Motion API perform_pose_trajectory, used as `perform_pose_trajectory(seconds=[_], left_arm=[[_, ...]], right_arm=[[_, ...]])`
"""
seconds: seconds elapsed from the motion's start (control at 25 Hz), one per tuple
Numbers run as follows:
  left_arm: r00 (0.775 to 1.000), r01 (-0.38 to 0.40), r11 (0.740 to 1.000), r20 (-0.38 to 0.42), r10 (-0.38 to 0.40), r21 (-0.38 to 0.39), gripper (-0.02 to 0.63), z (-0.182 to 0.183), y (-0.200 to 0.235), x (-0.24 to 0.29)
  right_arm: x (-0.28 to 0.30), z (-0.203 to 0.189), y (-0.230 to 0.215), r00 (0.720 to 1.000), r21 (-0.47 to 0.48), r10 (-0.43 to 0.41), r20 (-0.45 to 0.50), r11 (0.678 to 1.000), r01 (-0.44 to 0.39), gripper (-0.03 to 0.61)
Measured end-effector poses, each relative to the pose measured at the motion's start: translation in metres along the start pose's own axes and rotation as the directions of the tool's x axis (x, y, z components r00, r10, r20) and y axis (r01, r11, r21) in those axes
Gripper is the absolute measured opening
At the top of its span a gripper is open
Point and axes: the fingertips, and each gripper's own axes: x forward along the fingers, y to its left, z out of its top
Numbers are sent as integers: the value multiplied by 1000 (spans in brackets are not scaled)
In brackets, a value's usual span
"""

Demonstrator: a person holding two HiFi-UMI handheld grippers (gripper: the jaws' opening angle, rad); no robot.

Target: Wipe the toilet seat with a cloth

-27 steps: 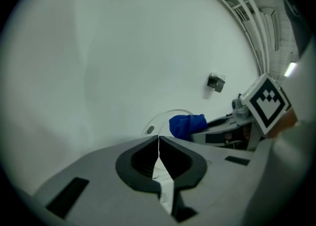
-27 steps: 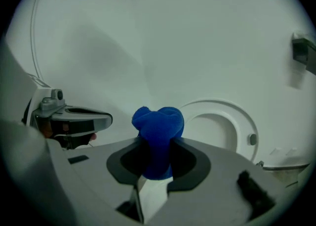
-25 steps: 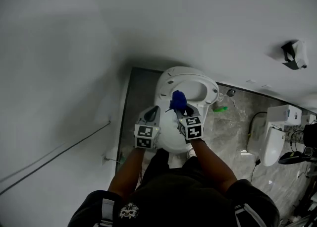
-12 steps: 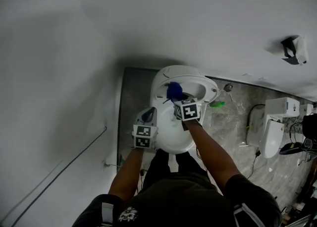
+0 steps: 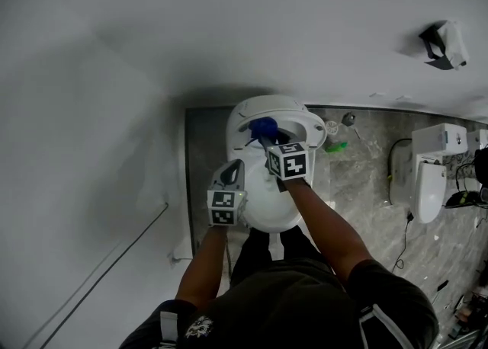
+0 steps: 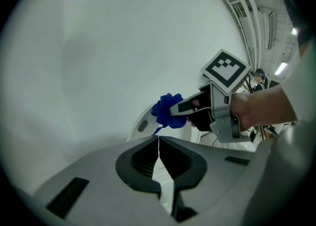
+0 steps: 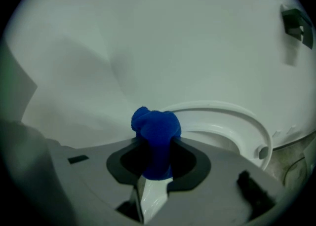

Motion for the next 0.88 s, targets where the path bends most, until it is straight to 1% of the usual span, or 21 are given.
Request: perform_pose_trajectory(seconds=[0.2, 0.4, 0.52, 0.68, 0.88], left_arm=[[1000, 18, 1000, 9, -18, 20, 12, 14, -17, 14], [999, 36, 999, -31, -35, 39, 12, 10, -33, 36], [998, 61, 997, -26, -59, 54, 12, 18, -49, 45], [996, 88, 995, -17, -87, 57, 12, 31, -66, 53], [995, 98, 992, -13, -97, 74, 12, 32, -81, 64]], right_arm=[[-16, 10, -16, 998, 32, 9, 66, 999, -11, 95], [-28, 14, -51, 994, 69, -26, 111, 997, 18, 94], [-37, 10, -72, 992, 88, -52, 112, 995, 43, 94], [-46, 3, -92, 991, 101, -83, 106, 992, 72, 94], [-55, -12, -112, 990, 52, -116, 84, 992, 112, 94]])
